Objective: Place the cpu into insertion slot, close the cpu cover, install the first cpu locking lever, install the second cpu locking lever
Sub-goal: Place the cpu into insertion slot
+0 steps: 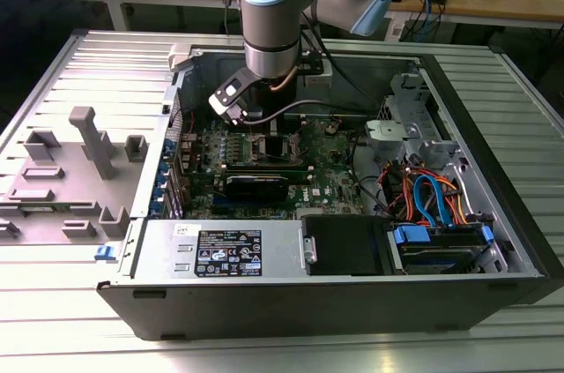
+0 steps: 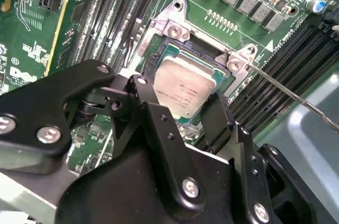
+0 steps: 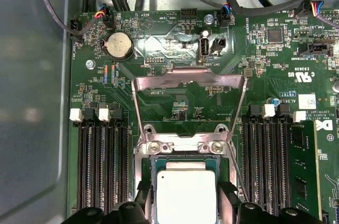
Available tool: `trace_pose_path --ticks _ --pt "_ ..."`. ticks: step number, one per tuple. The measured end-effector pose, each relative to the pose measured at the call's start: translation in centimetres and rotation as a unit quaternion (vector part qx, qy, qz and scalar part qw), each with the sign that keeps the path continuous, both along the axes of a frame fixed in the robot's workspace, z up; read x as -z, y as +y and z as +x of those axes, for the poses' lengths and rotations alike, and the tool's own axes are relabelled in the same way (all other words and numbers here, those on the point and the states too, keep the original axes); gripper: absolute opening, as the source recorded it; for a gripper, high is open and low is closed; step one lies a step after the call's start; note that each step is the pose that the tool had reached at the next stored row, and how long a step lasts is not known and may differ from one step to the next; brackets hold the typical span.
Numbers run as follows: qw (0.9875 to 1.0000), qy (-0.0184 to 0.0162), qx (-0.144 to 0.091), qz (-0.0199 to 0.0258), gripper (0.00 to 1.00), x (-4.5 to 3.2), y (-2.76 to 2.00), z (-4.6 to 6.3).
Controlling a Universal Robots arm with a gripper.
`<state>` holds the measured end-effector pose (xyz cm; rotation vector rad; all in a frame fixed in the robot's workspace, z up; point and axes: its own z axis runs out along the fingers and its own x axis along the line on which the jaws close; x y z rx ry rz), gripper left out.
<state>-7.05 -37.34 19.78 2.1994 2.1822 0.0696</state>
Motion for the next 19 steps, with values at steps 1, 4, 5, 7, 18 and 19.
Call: trace_pose_path --ticks 1,4,5,7,18,19 --pt "1.0000 0.0000 0.000 0.0000 0.61 0.00 0.00 0.0" --pt "1.0000 0.0000 0.000 0.0000 0.68 0.00 0.00 0.0" --pt "1.0000 0.0000 0.000 0.0000 0.68 0.00 0.00 0.0" --pt "1.0000 0.0000 0.000 -0.0001 0.68 0.00 0.00 0.0" --pt "1.0000 0.0019 0.000 -0.0001 0.48 -2.18 0.00 0.0" --pt "1.0000 0.0020 0.000 -0.0001 0.42 -2.30 0.00 0.0"
